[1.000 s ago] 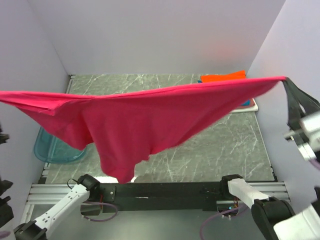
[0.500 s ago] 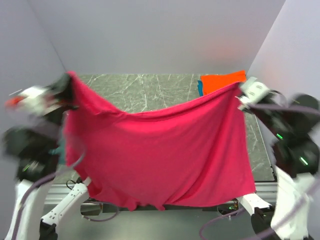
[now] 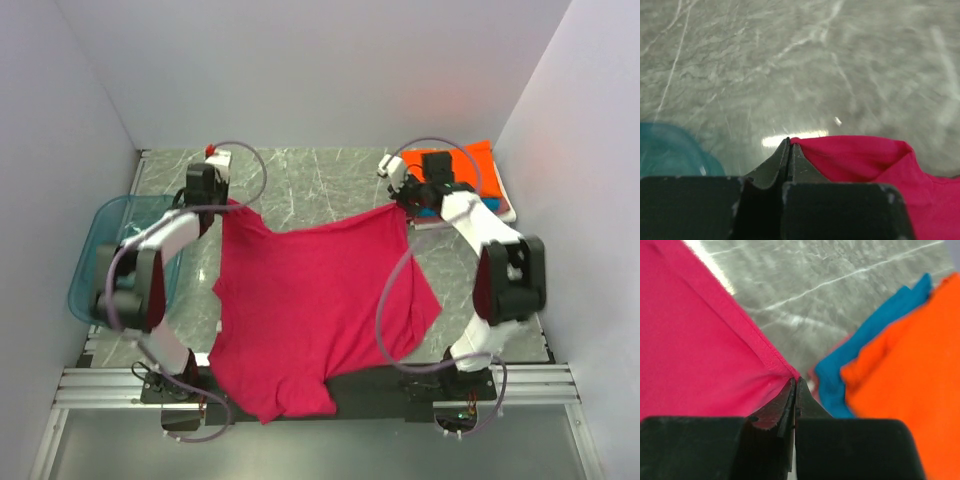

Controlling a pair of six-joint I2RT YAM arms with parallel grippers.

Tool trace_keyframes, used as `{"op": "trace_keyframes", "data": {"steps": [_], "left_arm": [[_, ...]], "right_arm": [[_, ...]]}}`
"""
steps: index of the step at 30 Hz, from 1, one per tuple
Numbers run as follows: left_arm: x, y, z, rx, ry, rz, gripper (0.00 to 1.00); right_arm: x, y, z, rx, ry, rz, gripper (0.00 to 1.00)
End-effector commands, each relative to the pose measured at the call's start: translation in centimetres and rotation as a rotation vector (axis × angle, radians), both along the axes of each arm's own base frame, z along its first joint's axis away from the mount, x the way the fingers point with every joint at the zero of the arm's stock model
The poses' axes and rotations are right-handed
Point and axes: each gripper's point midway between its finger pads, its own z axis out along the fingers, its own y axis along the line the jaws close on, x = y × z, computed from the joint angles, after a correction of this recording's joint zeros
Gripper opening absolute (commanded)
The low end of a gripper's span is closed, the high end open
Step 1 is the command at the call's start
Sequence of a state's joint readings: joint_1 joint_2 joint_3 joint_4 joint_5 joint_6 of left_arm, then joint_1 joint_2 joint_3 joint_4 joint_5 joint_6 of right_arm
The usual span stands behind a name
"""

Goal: Fold and stack the t-shirts
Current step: Flatten the tshirt out

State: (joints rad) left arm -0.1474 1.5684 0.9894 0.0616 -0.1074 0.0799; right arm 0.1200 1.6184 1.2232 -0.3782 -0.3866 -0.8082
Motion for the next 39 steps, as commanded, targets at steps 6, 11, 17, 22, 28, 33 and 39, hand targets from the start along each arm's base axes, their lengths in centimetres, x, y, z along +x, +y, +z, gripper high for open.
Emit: {"op": "trace_keyframes", "data": {"steps": [6,11,17,22,28,33,39], "left_arm": [[9.9,2.6,1.7,-0.015,-0.089,0.115,0.0],[11.1,3.3,3.1,-0.043,-0.128,0.123,0.0],[5.1,2.9,14.6,-0.153,-0.422,0.112,0.0],[-8.8,3.9,30.8,-0.232,-0.874,0.094,0.0],[-26.0,3.9,42.2,-0.294,-1.269,-0.006,0.01],[-34.4,4.0,47.8,-0.306,-1.454,-0.05,0.01],[-37.6,3.4,51.4,-0.318,-1.539,-0.112,0.01]], "right_arm": [[9.8,0.8,0.2,-0.057,-0.128,-0.054,0.0],[9.9,0.9,0.2,-0.052,-0.123,-0.048,0.0],[4.1,2.3,10.3,0.019,-0.255,0.033,0.0],[-4.5,2.4,22.4,0.062,-0.44,0.102,0.0],[-17.7,1.2,37.7,0.129,-0.762,0.141,0.0],[-25.6,-0.5,45.7,0.21,-0.961,0.118,0.0],[-27.9,-1.8,47.8,0.228,-1.035,0.066,0.0]]}}
